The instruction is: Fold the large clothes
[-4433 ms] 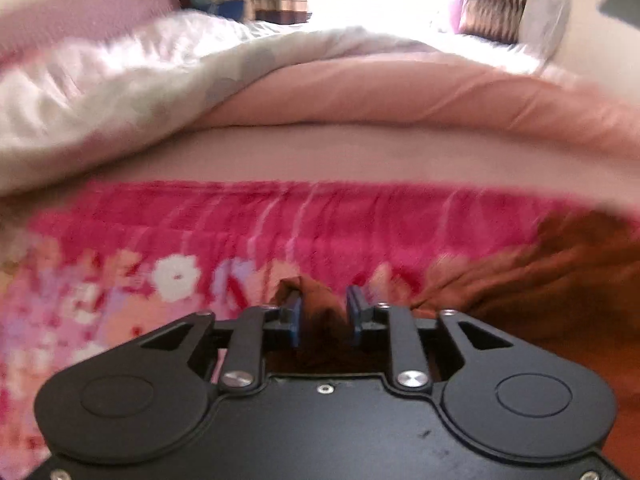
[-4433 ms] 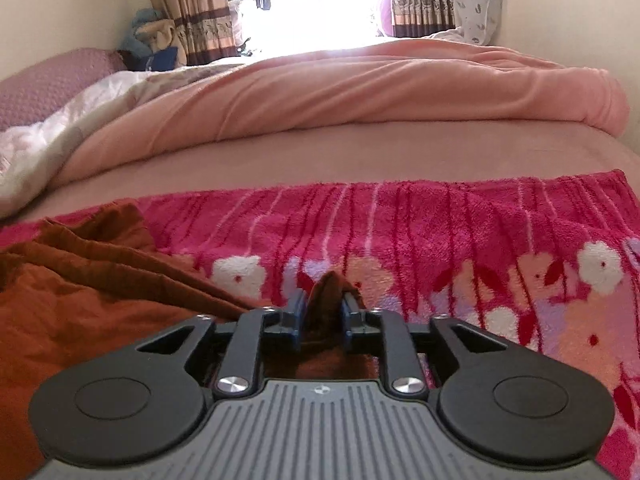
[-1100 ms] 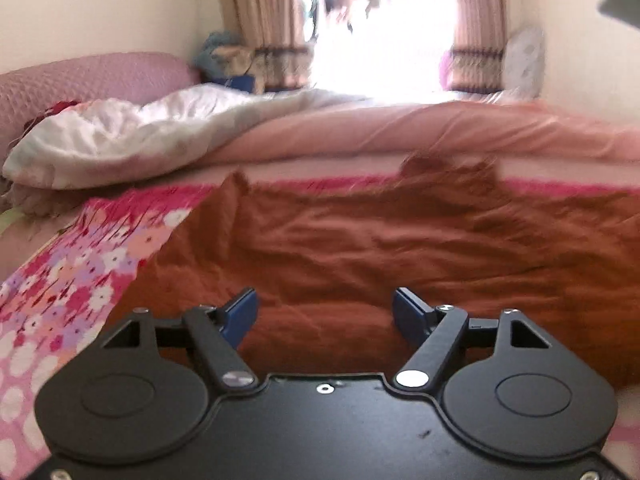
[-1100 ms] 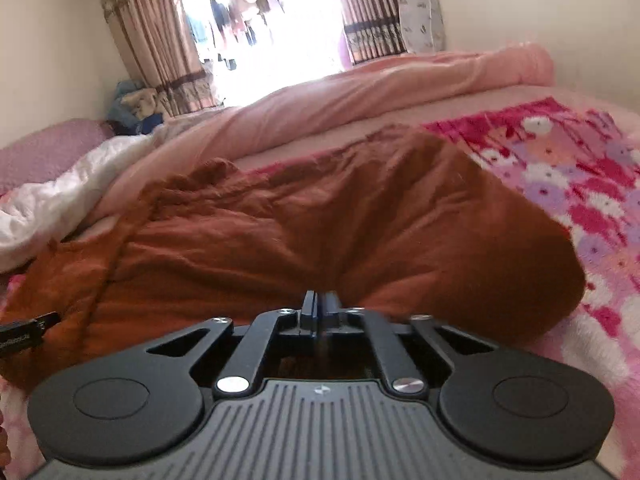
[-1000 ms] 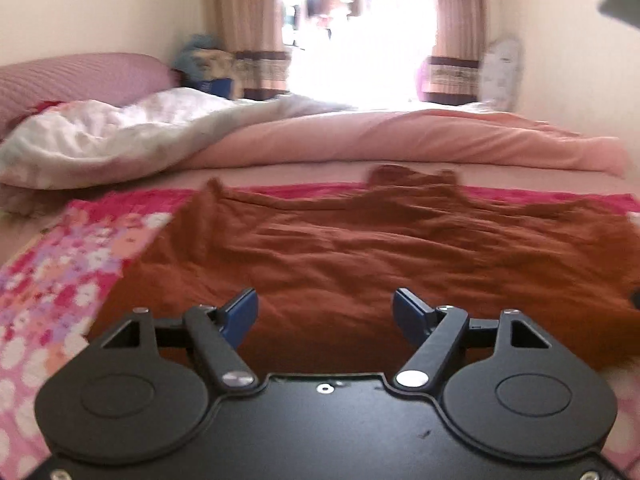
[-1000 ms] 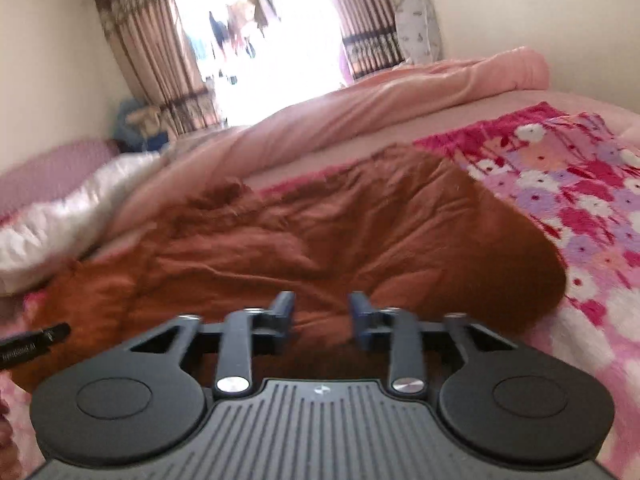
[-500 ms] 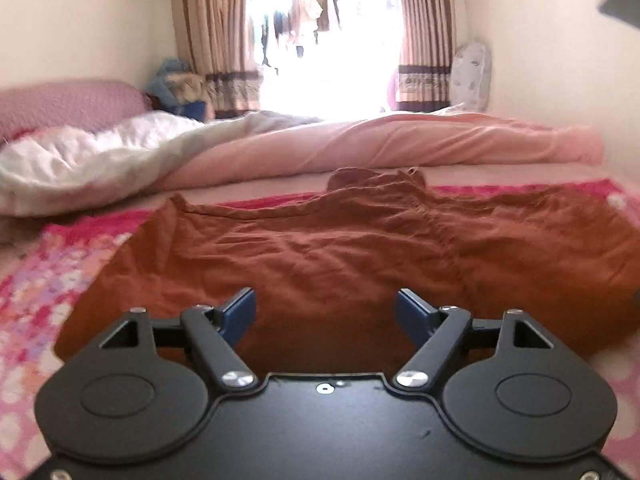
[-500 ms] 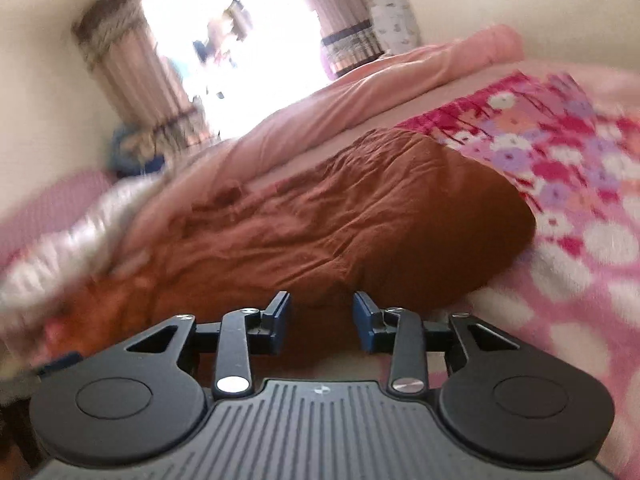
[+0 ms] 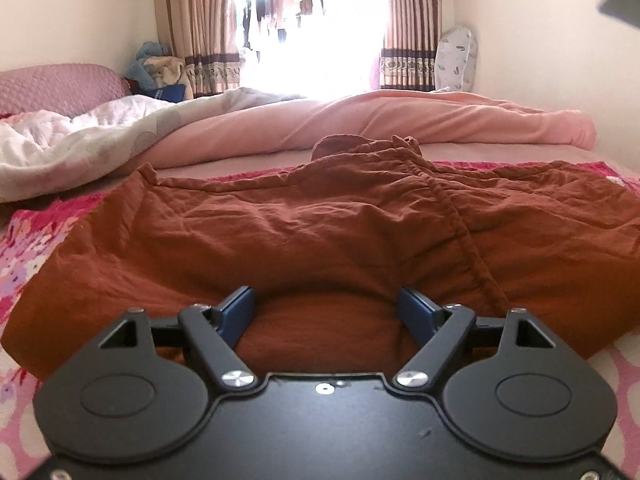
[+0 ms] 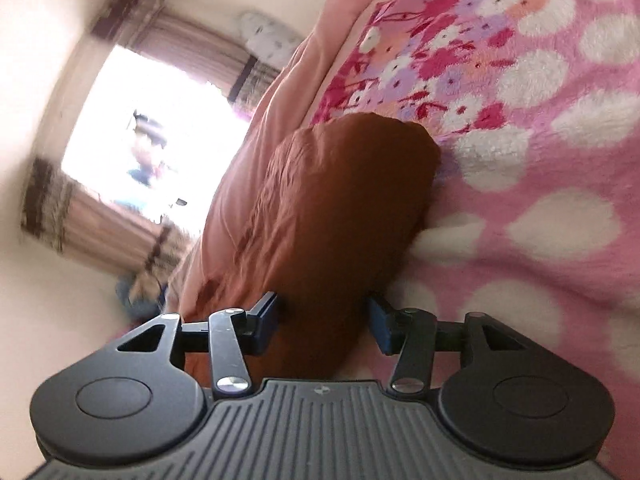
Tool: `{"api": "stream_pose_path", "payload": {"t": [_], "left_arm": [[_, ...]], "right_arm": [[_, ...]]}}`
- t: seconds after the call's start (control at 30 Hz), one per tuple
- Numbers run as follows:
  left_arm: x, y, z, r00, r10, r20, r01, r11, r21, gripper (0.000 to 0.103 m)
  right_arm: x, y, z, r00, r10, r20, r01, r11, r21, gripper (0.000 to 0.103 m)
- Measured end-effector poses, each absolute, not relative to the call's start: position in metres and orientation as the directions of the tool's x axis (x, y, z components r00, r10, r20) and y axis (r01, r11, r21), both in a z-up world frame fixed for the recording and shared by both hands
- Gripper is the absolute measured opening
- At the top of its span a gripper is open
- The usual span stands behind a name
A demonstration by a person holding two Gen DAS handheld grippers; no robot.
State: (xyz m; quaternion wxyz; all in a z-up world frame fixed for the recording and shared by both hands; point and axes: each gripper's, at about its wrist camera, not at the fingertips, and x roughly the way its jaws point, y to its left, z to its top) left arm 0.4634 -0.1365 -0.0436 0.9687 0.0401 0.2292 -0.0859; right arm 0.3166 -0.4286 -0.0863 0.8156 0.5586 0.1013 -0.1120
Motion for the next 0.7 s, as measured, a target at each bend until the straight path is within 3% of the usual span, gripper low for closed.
{"api": "stream_pose_path", "payload": {"t": [0.03,0.13,0.37,0.5,0.7], "left_arm": [[0.464,-0.136,-0.044,0.879,-0.15,-0.452,0.186,0.982,0.035,0.082],[0.465,-0.135,-0.044,0.879,-0.15,-0.453,0.187,0.982,0.036,0.082],[0.467,-0.131,-0.045,0.879,-0.163,-0.447,0.187,0.982,0.011,0.082],[0.467,-0.131,-0.045,0.88,-0.161,-0.447,0.186,0.983,0.011,0.082],[0.467,-0.13,-0.047,0.884,-0.156,-0.44,0.184,0.983,0.02,0.082]], "right_arm": [[0.323,-0.429,-0.084,0.951,-0.082,-0.296,0.306,0.355,0.883,0.07],[0.338,-0.427,-0.081,0.94,-0.125,-0.318,0.341,0.358,0.869,0.072],[0.348,-0.406,-0.083,0.93,-0.215,-0.298,0.368,0.501,0.783,0.067],[0.309,-0.395,-0.091,0.951,-0.171,-0.257,0.299,0.315,0.901,0.066],[0.327,-0.394,-0.09,0.963,-0.109,-0.248,0.271,0.353,0.896,0.064]]}}
